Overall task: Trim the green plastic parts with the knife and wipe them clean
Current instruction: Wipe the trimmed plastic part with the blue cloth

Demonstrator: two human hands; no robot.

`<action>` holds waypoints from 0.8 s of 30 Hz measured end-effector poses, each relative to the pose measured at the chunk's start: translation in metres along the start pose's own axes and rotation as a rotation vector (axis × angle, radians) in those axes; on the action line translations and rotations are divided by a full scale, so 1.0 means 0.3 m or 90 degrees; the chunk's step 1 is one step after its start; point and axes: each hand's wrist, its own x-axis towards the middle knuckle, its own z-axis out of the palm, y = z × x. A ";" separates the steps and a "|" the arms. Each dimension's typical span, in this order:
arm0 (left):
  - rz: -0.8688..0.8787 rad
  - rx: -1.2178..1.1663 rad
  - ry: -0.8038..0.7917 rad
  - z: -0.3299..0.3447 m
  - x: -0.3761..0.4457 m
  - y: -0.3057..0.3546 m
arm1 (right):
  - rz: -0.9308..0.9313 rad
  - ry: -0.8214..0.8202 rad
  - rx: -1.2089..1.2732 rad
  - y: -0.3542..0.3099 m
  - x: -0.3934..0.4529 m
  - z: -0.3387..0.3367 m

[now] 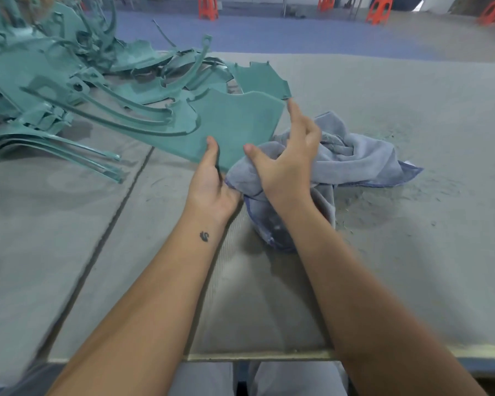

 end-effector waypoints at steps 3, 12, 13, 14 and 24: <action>-0.014 -0.038 -0.017 -0.006 0.010 0.009 | -0.058 0.095 -0.212 -0.001 -0.004 -0.015; 0.098 -0.122 0.012 0.009 0.017 0.020 | 0.075 -0.232 0.025 -0.001 0.018 -0.054; 0.098 -0.123 0.004 0.009 0.017 0.020 | 0.082 -0.235 0.133 0.004 0.024 -0.054; 0.097 -0.116 -0.002 0.009 0.016 0.019 | 0.092 -0.208 0.218 0.008 0.028 -0.053; 0.139 -0.130 0.006 -0.014 0.026 0.037 | -0.118 -0.287 -0.154 0.080 0.042 -0.073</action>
